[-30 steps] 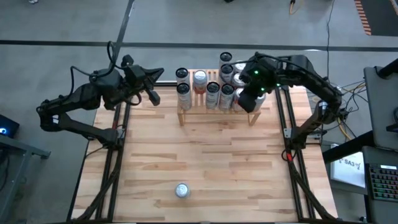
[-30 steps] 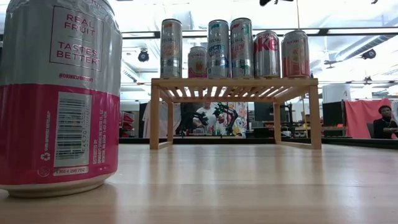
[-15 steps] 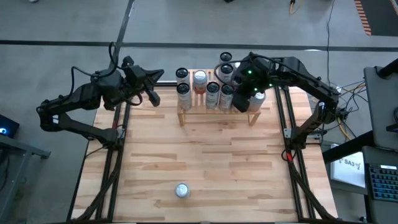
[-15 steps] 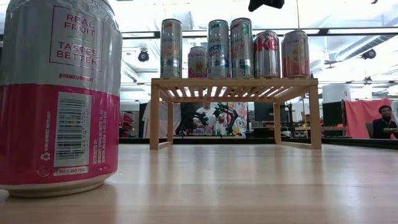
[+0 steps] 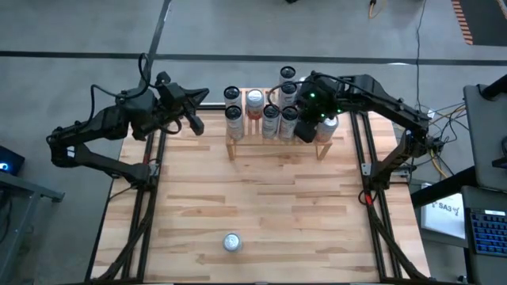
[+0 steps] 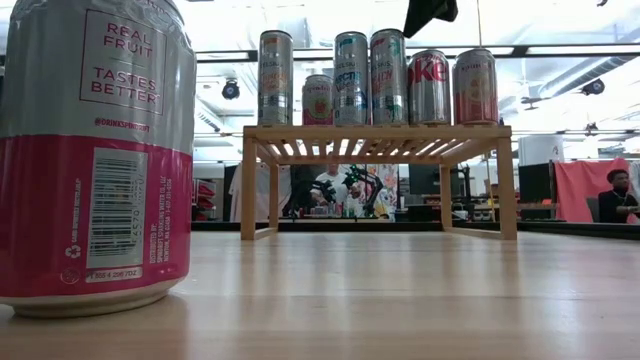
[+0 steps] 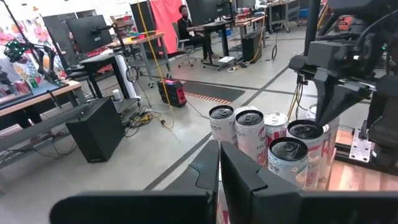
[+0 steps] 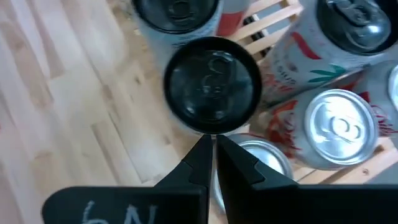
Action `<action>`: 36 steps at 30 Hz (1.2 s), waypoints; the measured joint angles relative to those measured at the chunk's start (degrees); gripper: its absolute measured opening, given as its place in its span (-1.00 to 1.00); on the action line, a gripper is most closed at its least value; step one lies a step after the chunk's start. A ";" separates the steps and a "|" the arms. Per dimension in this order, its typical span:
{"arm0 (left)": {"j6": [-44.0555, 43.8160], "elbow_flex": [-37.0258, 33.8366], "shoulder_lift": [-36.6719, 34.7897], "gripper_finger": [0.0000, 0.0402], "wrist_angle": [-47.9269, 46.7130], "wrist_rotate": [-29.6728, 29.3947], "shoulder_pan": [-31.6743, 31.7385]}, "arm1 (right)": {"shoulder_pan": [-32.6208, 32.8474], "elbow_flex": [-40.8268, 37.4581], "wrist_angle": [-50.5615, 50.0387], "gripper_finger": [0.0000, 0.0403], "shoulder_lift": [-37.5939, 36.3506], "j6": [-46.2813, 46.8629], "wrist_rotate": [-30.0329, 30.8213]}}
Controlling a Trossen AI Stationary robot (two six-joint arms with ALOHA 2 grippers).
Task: Place canned beverage on shelf
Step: Put the white soda can on the shelf aligned with the other white soda cans
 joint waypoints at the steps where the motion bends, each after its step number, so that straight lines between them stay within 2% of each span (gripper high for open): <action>1: 0.00 0.00 0.00 -1.00 0.00 0.00 0.00 | -0.23 -0.03 -0.02 -0.94 0.00 -0.28 0.42; 5: -0.33 0.00 0.12 -1.00 0.02 0.00 0.00 | -1.41 0.07 -0.68 -0.94 0.00 -1.12 -0.62; 9: -1.21 0.00 0.20 -1.00 0.02 0.01 0.00 | -2.41 0.54 -1.97 -0.94 -0.70 -1.34 -10.10; 11: -1.24 0.00 0.24 -1.00 0.02 0.00 0.00 | -2.39 0.57 -1.36 -0.94 -0.87 -1.53 -11.43; 18: -1.25 0.00 0.57 -1.00 0.03 0.00 0.00 | -2.80 -1.82 2.86 -0.94 -0.28 -4.16 -11.05; 22: -1.25 0.00 0.61 -1.00 0.02 0.02 0.00 | -3.06 -3.65 2.78 -0.94 -0.33 -5.05 -8.57; 28: -1.29 0.00 0.70 -1.00 0.02 0.00 0.00 | -4.36 -4.45 2.78 -0.94 -0.33 -6.34 -8.32; 33: -1.30 0.00 0.70 -1.00 0.04 0.00 0.00 | -4.68 -4.43 2.96 -0.94 -0.33 -8.44 -3.61; 36: -1.30 0.00 0.70 -1.00 0.04 0.00 0.00 | -4.68 -4.08 2.98 -0.94 -0.33 -9.23 -3.25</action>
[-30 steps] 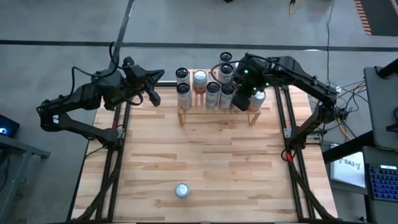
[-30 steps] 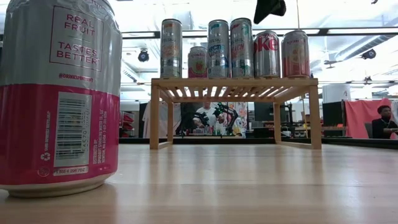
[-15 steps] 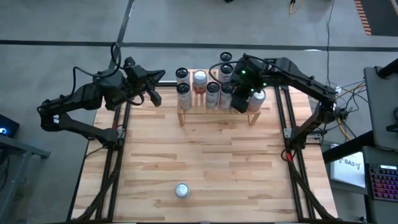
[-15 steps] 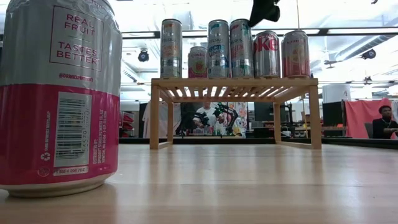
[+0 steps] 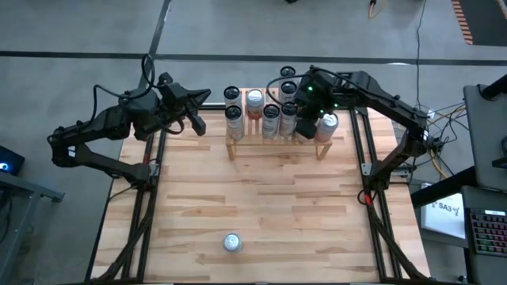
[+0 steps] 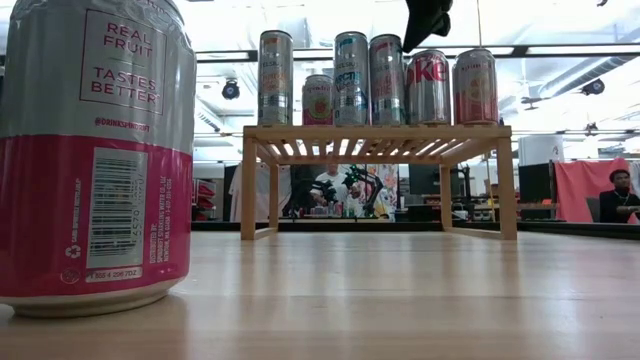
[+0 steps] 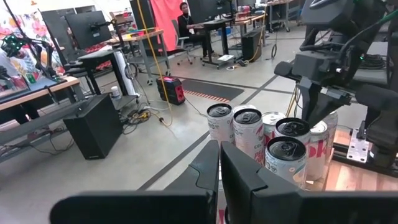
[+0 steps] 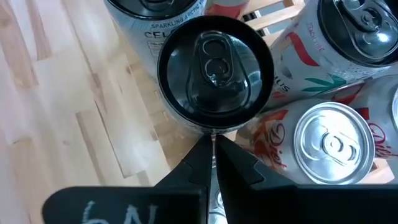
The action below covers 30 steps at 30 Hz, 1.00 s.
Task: Place canned beverage on shelf
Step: Put the white soda can on the shelf aligned with the other white soda cans, then adjust the middle white soda can on the shelf
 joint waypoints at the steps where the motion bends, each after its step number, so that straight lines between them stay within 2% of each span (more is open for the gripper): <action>1: 0.01 0.00 0.00 -1.00 0.00 0.00 0.00 | 0.00 0.14 -0.13 -0.94 0.00 0.09 0.01; 13: 0.02 0.00 0.00 -1.00 0.08 0.00 0.00 | -0.29 6.57 -1.50 -0.94 -0.52 2.52 0.49; 20: 0.28 0.00 0.00 -1.00 2.01 0.00 0.00 | -5.59 6.94 9.67 -0.94 -0.01 -1.73 0.43; 26: 0.29 0.00 0.00 -1.00 2.10 0.00 0.01 | -11.35 6.09 18.02 -0.94 3.01 -1.28 0.64; 30: 0.29 0.00 0.00 -1.00 2.10 0.00 0.00 | -12.37 6.04 19.08 -0.94 4.55 -0.08 0.43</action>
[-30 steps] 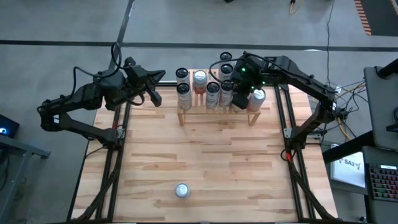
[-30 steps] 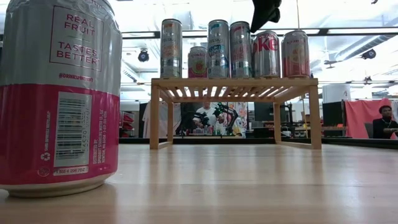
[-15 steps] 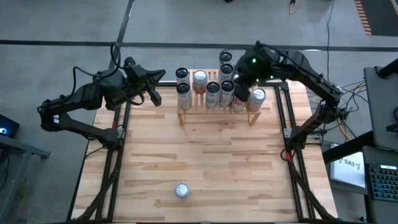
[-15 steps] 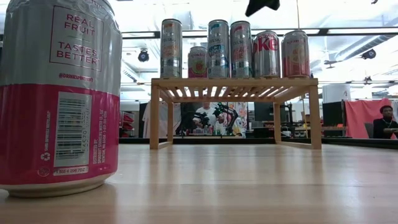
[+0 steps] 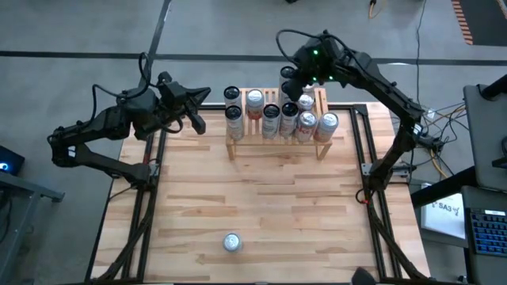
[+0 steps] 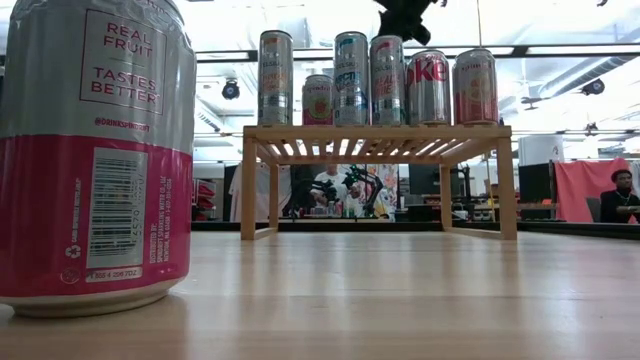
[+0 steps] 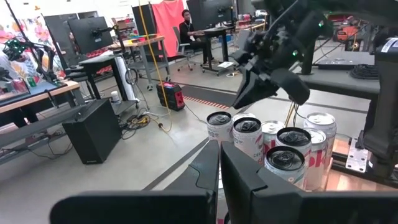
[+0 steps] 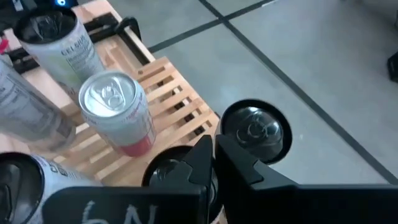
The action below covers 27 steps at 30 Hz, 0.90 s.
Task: Place canned beverage on shelf
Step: Adjust the middle white soda can on the shelf
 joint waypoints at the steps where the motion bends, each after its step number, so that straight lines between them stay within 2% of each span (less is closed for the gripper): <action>1: 0.00 0.00 0.00 -1.00 0.01 0.00 0.00 | 0.00 0.00 -0.35 -0.94 0.26 0.00 -0.02; 15: 0.58 0.00 0.00 -1.00 0.02 0.00 0.02 | 0.42 -0.11 -6.86 -0.94 0.62 4.83 -5.45; 27: 1.07 0.00 0.00 -1.00 0.04 -0.02 0.00 | 1.25 -0.26 -9.15 -0.94 0.82 9.08 -6.07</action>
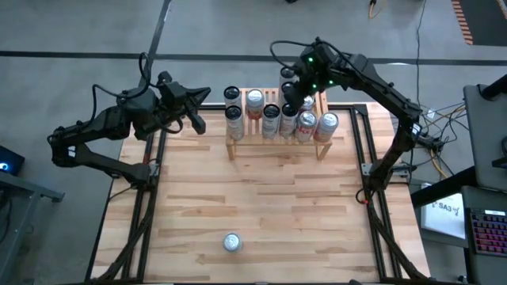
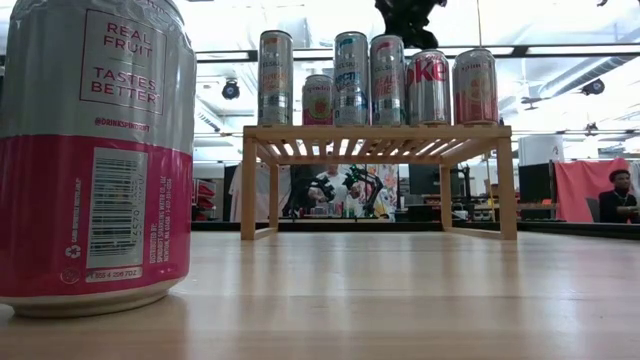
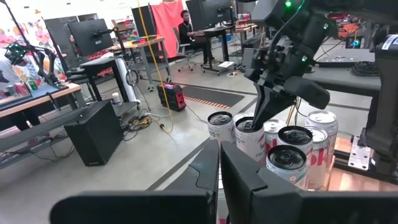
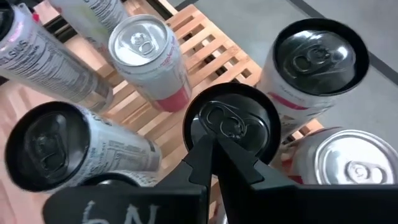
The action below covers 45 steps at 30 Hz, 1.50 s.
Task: Place canned beverage on shelf
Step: Adjust the middle white soda can on the shelf, then put the pink and white soda can on the shelf aligned with the other pink and white soda cans
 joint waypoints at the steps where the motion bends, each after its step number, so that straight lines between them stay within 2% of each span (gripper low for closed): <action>1: 0.01 0.00 0.00 -1.00 0.00 0.00 0.00 | 0.12 -0.01 -0.07 -0.94 -0.03 0.01 -0.07; 25: 0.02 0.00 0.00 -1.00 0.00 0.00 0.00 | 1.53 0.30 3.88 -0.94 -0.05 1.30 0.70; 30: -0.02 0.00 0.00 -1.00 0.00 0.00 0.00 | 1.13 4.76 4.59 -0.94 -0.50 1.19 1.63; 37: -1.00 0.02 0.66 -1.00 -0.02 0.02 0.01 | 0.69 14.98 2.38 -0.94 -0.71 3.16 1.68; 40: -1.21 0.02 0.80 -1.00 -0.03 0.02 0.01 | 1.76 17.79 2.98 -0.94 -1.18 5.24 -0.41; 45: -3.90 0.02 1.09 -1.00 -1.25 1.53 0.00 | 3.76 17.31 4.59 -0.94 -3.42 9.56 -5.15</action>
